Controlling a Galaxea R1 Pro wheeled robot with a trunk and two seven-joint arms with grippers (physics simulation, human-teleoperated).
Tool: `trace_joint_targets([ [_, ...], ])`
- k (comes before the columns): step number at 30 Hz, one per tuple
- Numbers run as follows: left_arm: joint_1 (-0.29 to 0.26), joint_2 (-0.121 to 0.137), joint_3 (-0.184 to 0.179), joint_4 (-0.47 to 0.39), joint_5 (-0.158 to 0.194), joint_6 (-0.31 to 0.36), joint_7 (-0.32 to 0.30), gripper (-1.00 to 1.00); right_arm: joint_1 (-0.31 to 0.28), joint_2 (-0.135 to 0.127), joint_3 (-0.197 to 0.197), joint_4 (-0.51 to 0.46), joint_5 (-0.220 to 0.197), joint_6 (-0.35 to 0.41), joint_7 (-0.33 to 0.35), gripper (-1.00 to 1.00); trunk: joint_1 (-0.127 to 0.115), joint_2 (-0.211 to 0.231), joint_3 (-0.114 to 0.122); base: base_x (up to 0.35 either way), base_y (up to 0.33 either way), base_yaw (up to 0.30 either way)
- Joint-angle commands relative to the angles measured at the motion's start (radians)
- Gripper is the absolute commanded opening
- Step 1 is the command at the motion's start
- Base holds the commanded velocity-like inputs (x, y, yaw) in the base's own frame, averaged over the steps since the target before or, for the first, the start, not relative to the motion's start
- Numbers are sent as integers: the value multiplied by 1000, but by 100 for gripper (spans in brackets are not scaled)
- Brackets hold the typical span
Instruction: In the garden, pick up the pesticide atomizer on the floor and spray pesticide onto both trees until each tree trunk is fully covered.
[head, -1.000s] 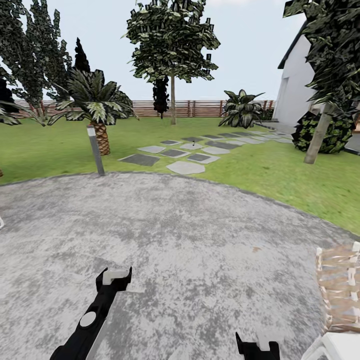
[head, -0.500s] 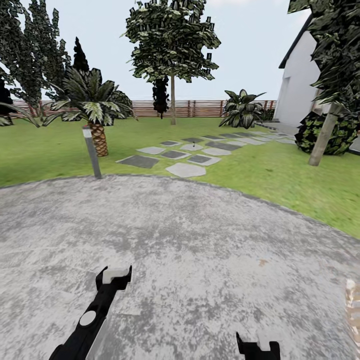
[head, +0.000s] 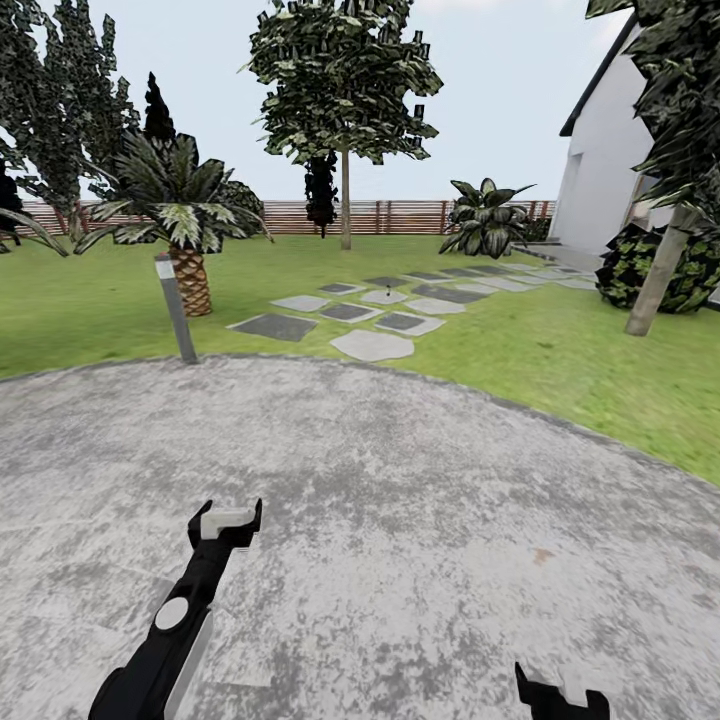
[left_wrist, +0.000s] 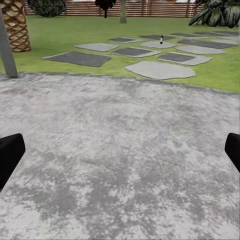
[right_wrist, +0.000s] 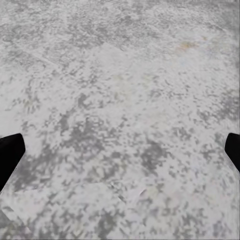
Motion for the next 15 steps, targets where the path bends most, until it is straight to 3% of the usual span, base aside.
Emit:
trace_joint_targets([
  [1, 0, 0, 0, -1, 0, 0, 0, 100, 0, 0, -1, -1, 0, 0, 1, 100, 0, 0, 0, 327, 0, 0],
  [9, 0, -1, -2, -4, -1, 64, 0, 100, 0, -1, -5, -31, 0, 3, 1, 100, 0, 0, 0, 327, 0, 0],
  [15, 0, -1, -2, -4, -1, 76, 0, 100, 0, 1, -4, -33, 0, 4, 1, 100, 0, 0, 0, 327, 0, 0],
])
